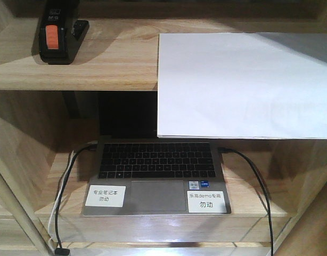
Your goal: Grab stapler and paper to desk for stapling
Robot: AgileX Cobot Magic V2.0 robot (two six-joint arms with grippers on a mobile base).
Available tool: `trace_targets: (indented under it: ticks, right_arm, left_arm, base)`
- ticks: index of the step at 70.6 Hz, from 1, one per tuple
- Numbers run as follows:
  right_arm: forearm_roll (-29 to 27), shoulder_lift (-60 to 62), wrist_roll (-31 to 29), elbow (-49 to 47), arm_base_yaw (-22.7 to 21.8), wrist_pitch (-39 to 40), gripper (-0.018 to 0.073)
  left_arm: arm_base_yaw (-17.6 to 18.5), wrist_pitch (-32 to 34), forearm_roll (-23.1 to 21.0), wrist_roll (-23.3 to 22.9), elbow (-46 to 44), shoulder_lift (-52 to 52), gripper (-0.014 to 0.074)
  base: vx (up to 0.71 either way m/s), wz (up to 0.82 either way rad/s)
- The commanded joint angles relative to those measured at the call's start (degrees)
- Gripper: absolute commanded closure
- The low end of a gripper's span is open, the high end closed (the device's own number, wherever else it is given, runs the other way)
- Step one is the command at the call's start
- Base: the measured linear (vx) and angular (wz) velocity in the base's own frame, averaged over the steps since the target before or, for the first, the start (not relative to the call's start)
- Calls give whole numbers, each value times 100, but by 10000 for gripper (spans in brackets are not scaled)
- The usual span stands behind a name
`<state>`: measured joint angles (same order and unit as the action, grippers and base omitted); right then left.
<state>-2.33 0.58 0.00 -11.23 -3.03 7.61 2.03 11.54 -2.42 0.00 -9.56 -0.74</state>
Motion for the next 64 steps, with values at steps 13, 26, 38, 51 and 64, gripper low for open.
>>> trace_targets:
  ticks: [13, 26, 38, 51, 64]
  right_arm:
    - [25, -469, -168, -2219, -45, -564, 565]
    - [-20, -1445, -163, -3748, -45, -1692, 565]
    - [-47, -2419, -163, -4655, -37, -2686, 565]
    - [-543, -3037, -207, -4757, -37, -3226, 565]
    - [-809, -3247, -288, -4757, -37, -3579, 548]
  left_arm:
    - [16, -1154, -15, -52, -2648, 530, 596]
    - [16, -2562, -15, -52, -4428, 1554, 596]
    - [16, -3601, -15, -47, -5494, 2473, 596]
    - [16, -4232, -28, -47, -5638, 3066, 591]
    - [20, -4646, -35, -36, -5638, 3332, 533]
  base:
    - [0, 0]
    - [0, 0]
    - [0, 0]
    - [0, 0]
    - [0, 0]
